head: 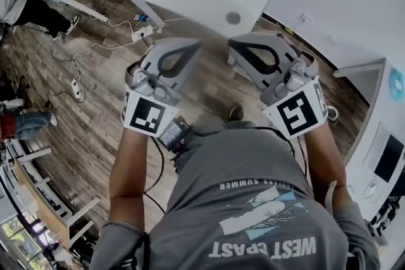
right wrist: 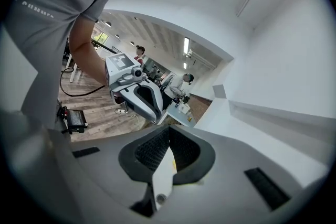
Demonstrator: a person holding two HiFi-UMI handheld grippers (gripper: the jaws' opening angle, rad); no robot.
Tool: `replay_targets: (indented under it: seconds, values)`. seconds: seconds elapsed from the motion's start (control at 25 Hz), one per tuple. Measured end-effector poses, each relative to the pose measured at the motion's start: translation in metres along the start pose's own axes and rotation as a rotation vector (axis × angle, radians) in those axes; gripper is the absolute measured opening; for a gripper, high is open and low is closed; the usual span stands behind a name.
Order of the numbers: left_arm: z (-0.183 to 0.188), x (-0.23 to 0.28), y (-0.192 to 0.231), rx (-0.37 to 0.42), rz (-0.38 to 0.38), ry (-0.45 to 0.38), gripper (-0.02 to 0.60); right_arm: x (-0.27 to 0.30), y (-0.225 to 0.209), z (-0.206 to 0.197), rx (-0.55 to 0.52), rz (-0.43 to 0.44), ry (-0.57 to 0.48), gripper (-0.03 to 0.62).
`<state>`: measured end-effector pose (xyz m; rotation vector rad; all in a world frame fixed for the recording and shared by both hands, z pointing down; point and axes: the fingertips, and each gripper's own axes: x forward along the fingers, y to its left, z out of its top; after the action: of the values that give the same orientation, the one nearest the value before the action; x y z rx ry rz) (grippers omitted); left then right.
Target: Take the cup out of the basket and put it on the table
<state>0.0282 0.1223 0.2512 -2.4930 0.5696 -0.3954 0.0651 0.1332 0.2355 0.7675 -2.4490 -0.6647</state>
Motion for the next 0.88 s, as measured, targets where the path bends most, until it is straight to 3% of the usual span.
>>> replay_targets:
  seconds: [0.28, 0.88]
  values:
    - [-0.015, 0.016, 0.030, -0.011, 0.011, -0.013, 0.008, 0.022, -0.024, -0.011, 0.021, 0.002, -0.006, 0.011]
    - [-0.068, 0.042, 0.122, 0.017, -0.060, -0.094, 0.008, 0.104, -0.090, -0.019, 0.040, -0.091, 0.054, 0.011]
